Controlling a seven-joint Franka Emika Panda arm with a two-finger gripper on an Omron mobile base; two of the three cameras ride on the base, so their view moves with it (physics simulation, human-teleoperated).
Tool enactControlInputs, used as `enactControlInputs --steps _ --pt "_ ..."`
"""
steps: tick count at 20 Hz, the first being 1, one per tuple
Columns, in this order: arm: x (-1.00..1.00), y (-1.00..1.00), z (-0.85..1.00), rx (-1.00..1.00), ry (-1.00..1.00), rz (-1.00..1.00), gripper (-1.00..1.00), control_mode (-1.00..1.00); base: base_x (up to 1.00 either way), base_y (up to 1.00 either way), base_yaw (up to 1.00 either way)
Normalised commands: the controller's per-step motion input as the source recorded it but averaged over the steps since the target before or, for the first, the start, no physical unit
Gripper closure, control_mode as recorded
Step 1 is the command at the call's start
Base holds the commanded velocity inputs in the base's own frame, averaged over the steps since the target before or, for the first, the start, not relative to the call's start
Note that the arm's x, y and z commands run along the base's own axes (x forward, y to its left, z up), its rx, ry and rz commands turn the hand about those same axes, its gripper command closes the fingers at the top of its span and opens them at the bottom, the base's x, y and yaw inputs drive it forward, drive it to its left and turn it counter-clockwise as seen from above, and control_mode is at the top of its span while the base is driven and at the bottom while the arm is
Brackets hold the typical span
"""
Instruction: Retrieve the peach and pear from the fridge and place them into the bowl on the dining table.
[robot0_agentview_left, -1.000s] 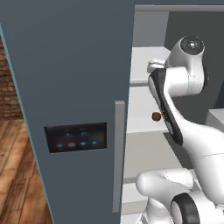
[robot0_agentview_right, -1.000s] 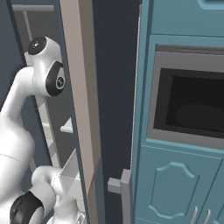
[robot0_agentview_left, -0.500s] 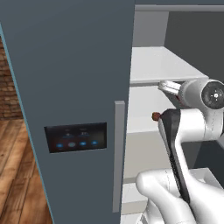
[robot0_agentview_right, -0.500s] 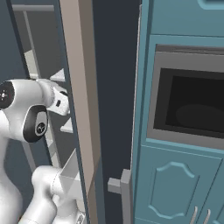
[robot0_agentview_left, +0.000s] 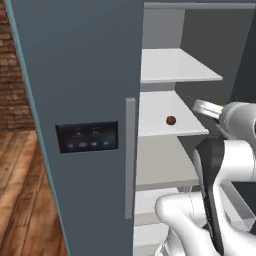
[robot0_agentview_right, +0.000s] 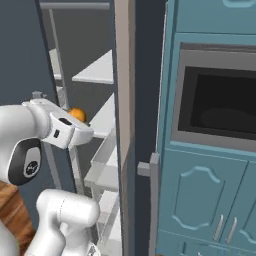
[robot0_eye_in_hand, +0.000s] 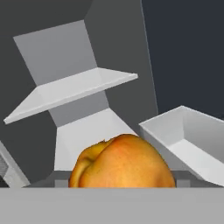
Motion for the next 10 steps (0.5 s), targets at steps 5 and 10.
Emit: enactControlInputs --steps 5,10 --pt "0.00 0.00 0.00 0.00 0.00 0.00 1.00 1.00 -0.98 0.17 0.00" --pt "0.00 0.00 0.00 0.00 0.00 0.00 1.00 1.00 -0.87 0.43 -0.03"
